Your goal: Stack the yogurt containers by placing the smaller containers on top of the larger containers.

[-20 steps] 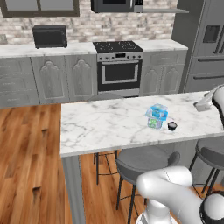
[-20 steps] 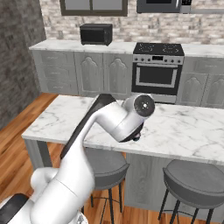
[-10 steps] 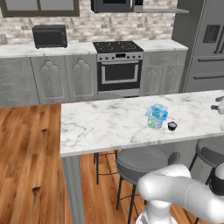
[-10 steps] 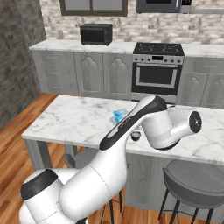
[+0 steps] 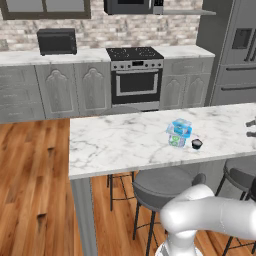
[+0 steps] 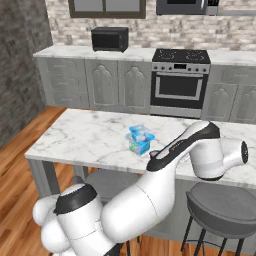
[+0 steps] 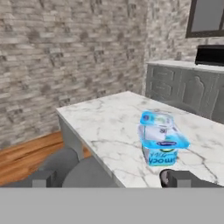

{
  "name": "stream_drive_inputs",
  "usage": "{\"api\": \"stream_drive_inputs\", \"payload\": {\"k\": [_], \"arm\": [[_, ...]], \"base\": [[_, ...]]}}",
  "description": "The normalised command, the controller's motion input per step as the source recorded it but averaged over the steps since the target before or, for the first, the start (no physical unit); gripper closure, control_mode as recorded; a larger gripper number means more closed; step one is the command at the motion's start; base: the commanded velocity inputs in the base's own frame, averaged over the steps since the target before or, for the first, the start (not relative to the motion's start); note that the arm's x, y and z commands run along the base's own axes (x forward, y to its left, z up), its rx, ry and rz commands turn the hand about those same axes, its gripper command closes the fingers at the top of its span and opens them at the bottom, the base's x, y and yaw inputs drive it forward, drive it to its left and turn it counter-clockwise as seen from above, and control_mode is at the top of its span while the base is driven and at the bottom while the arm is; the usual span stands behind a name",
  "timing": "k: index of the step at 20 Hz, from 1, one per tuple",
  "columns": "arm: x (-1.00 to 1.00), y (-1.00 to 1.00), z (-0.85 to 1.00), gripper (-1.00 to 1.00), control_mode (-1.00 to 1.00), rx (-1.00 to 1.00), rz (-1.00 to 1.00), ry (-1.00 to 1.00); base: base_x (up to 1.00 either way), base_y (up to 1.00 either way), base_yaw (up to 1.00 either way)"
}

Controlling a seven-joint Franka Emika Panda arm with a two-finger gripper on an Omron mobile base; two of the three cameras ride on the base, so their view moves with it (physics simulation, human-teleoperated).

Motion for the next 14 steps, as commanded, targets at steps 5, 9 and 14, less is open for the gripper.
{"api": "stream_drive_inputs", "payload": {"k": [5,9,14], "arm": [[0.14,0.07,-0.62,-1.00,-1.00,0.00,0.09,0.00],[0.27,0.18,-0.57,-1.00,-1.00,0.00,0.05,0.00],[0.25,0.18,-0.41,-1.00,-1.00,0.00,0.01,0.00]], "base": [[0.00,0.00,0.00],[0.00,0.00,0.00],[0.00,0.00,0.00]]}}
